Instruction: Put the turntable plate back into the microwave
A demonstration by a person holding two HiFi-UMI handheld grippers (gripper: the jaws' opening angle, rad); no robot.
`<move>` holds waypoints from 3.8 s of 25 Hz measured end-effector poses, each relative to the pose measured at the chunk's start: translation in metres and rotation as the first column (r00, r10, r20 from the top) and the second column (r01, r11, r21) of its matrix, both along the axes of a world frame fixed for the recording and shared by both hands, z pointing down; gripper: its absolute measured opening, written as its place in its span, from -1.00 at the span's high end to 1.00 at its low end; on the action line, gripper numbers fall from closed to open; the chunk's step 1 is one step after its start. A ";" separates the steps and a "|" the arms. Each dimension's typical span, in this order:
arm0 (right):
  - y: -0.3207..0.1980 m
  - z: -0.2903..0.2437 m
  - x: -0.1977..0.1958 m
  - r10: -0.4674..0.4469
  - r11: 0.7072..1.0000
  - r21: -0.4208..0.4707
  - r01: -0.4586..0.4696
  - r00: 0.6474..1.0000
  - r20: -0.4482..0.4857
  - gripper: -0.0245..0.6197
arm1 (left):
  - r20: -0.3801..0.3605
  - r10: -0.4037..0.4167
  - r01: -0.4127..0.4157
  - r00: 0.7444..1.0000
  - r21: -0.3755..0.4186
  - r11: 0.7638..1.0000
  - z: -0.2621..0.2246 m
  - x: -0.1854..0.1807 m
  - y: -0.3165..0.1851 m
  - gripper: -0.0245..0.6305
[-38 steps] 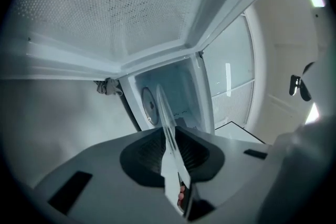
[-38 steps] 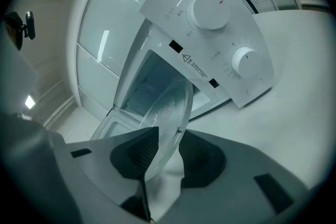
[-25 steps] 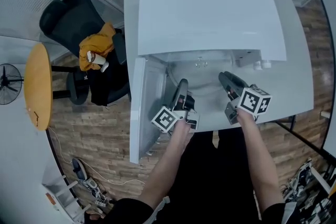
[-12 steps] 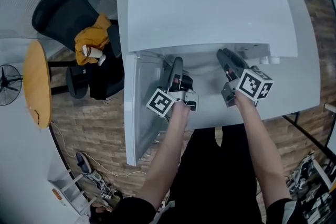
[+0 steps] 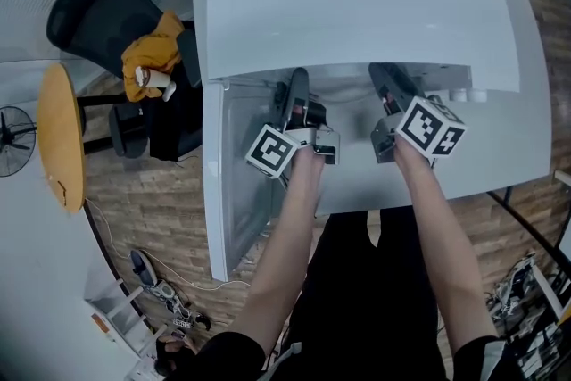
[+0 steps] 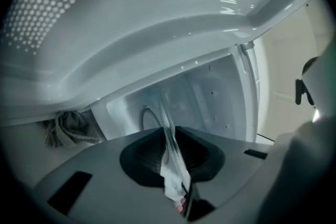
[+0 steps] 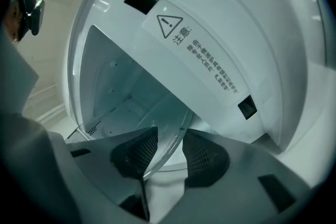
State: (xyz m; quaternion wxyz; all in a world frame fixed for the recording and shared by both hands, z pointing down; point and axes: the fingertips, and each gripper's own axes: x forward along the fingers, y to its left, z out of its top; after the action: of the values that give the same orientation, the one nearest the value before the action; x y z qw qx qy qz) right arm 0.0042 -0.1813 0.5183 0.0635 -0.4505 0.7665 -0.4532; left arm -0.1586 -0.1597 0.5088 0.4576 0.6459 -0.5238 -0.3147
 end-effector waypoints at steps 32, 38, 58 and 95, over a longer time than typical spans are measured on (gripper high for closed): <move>-0.040 0.006 -0.006 0.245 0.968 -0.033 -0.251 0.963 -0.115 0.47 | 0.315 0.031 0.017 0.948 -0.148 0.989 0.005 -0.008 -0.055 0.65; -0.043 0.004 -0.005 0.256 0.963 -0.041 -0.265 0.953 -0.160 0.47 | 0.360 0.031 0.031 0.932 -0.166 0.986 0.006 -0.007 -0.056 0.61; 0.005 0.003 -0.012 0.143 0.986 -0.089 -0.138 0.988 0.054 0.58 | 0.232 -0.092 0.141 0.968 -0.204 0.969 0.015 -0.004 -0.052 0.67; -0.028 0.017 0.007 0.297 0.947 -0.125 -0.295 0.955 0.001 0.79 | 0.076 0.128 -0.103 0.989 -0.274 0.956 0.028 0.024 -0.013 0.93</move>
State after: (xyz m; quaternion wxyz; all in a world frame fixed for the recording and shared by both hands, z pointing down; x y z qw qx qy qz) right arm 0.0114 -0.2094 0.5351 0.1103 -0.5590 0.6602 -0.4894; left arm -0.1341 -0.1726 0.5370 0.5340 0.6211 -0.5437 -0.1830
